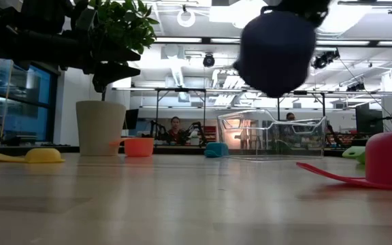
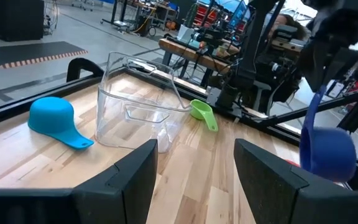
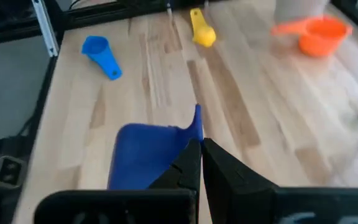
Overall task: Nest measuring cups in basket
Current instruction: Move the violet measuring cup to the center of the table
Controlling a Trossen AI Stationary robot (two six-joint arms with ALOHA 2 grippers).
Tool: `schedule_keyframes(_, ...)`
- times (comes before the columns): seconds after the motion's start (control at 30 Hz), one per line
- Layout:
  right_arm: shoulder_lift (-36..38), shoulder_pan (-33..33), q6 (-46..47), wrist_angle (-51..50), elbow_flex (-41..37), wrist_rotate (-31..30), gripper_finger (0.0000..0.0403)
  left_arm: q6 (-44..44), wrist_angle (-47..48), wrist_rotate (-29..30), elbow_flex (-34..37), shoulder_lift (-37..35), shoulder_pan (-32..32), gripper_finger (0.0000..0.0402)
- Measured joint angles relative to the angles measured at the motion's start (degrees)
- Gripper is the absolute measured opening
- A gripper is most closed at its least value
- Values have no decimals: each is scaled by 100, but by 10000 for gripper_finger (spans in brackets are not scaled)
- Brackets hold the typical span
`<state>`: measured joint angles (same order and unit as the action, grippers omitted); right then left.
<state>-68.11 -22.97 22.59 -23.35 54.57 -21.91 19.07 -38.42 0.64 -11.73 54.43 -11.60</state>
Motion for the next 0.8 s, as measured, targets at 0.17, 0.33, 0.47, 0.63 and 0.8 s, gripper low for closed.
schedule_keyframes(0.17, -632, 58, -795, 518, 11, -347, 0, 11, -2, 0, 0, 0, 0, 202)
schedule_keyframes(0.33, -1346, 53, -1291, 527, 476, -1335, 0, -7, -2, 0, 0, 0, 2, 202)
schedule_keyframes(0.47, -2002, 47, -1849, 530, 979, -2099, 0, -6, 0, 0, 0, 0, 2, 202)
schedule_keyframes(0.63, -2952, 47, -2512, 503, 1412, -3536, 0, 35, 2, 0, 0, 0, 21, 202)
schedule_keyframes(0.8, -3931, 48, -3228, 522, 1887, -4863, 0, 17, -10, -3, 0, 0, 94, 202)
